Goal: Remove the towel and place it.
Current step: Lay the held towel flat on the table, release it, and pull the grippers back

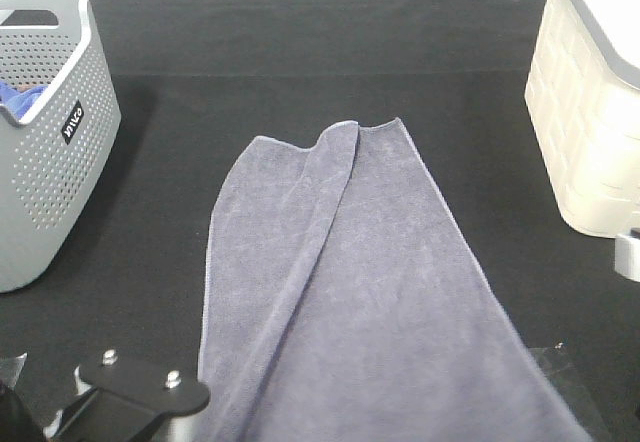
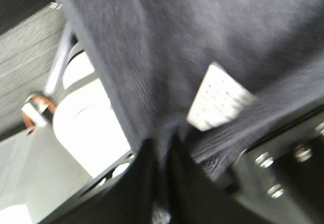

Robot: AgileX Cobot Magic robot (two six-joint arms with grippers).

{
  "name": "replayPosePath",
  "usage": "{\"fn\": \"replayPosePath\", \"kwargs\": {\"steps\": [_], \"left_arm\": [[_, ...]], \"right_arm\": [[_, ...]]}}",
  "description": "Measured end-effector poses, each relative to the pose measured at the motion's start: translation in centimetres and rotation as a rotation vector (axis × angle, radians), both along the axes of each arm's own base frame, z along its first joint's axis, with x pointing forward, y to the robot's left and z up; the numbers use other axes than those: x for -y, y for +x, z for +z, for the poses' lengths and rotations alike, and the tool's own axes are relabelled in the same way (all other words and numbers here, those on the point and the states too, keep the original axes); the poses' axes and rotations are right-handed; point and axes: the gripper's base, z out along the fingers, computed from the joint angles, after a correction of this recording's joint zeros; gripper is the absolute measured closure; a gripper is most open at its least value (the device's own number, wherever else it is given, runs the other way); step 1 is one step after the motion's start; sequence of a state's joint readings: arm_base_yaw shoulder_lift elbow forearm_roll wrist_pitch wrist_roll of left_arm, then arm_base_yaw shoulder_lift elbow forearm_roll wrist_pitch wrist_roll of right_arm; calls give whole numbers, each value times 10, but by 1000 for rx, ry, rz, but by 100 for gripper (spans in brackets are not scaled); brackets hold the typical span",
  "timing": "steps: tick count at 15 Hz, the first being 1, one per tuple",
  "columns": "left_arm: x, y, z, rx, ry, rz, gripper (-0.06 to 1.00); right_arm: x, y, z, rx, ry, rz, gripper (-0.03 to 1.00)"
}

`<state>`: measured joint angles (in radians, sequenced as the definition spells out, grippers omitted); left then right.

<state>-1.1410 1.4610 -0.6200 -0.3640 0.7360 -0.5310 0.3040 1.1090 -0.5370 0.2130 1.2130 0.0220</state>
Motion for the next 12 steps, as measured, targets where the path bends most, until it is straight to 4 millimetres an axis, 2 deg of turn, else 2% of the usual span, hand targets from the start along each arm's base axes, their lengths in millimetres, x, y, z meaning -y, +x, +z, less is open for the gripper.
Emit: {"fn": "replayPosePath", "kwargs": {"steps": [2, 4, 5, 8, 12], "left_arm": [[-2, -1, 0, -11, 16, -7, 59], [-1, 0, 0, -3, 12, -9, 36], [1, 1, 1, 3, 5, -10, 31], [4, 4, 5, 32, -4, -33, 28], [14, 24, 26, 200, 27, -115, 28]], "right_arm": [[1, 0, 0, 2, -18, -10, 42], [2, 0, 0, 3, -27, -15, 32], [2, 0, 0, 5, -29, -16, 31], [2, 1, 1, 13, -29, -20, 31], [-4, 24, 36, 157, 10, -18, 31]]}}
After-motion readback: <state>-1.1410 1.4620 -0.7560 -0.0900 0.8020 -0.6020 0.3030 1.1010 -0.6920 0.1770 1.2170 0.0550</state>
